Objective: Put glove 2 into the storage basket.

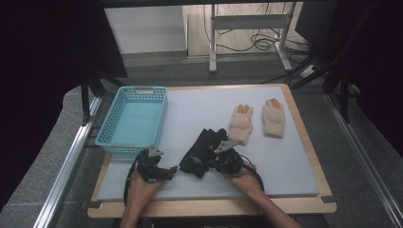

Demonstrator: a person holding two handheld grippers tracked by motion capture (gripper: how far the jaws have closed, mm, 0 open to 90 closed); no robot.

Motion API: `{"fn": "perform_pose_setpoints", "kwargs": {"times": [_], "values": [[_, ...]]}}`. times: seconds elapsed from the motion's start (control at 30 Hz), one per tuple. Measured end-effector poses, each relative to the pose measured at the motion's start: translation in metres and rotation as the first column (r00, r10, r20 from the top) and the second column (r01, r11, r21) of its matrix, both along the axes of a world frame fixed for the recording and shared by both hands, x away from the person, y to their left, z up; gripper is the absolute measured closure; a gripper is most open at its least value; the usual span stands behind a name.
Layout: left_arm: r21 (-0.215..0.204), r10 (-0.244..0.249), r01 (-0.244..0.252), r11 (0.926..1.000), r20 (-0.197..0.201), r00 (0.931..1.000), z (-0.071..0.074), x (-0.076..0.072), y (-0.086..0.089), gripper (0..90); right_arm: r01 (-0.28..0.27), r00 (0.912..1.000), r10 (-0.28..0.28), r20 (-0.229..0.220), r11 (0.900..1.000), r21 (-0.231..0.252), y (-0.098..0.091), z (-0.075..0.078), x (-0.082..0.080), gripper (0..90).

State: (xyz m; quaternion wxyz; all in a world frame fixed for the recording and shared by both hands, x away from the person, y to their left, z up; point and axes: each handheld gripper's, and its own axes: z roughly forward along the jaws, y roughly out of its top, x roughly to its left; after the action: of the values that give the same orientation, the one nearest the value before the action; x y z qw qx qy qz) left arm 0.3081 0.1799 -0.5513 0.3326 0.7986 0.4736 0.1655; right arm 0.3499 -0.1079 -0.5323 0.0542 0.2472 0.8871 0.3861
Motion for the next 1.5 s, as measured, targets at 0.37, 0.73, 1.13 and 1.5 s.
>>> {"fn": "perform_pose_setpoints", "kwargs": {"times": [0.37,0.73,1.13,1.5], "values": [[0.0,0.004,-0.004,1.0,0.0,1.0,0.0,0.0,0.0,0.8,0.024,0.9982,-0.023,0.056,0.9996,-0.017,-0.022,0.009,-0.008,70.7],[-0.005,0.003,-0.003,1.0,0.0,1.0,-0.001,0.0,0.0,0.8,0.18,0.9805,-0.177,0.085,0.9835,-0.02,-0.082,0.016,0.001,34.5],[-0.007,0.003,-0.003,1.0,-0.003,1.0,-0.001,0.0,0.0,0.9,0.34,0.936,-0.332,0.116,0.939,-0.052,-0.141,0.006,0.014,19.5],[-0.01,-0.013,0.013,0.9999,-0.008,0.9999,0.0,0.0,0.001,0.0,0.358,0.9281,-0.347,0.134,0.9318,-0.062,-0.146,0.001,0.015,13.9]]}}
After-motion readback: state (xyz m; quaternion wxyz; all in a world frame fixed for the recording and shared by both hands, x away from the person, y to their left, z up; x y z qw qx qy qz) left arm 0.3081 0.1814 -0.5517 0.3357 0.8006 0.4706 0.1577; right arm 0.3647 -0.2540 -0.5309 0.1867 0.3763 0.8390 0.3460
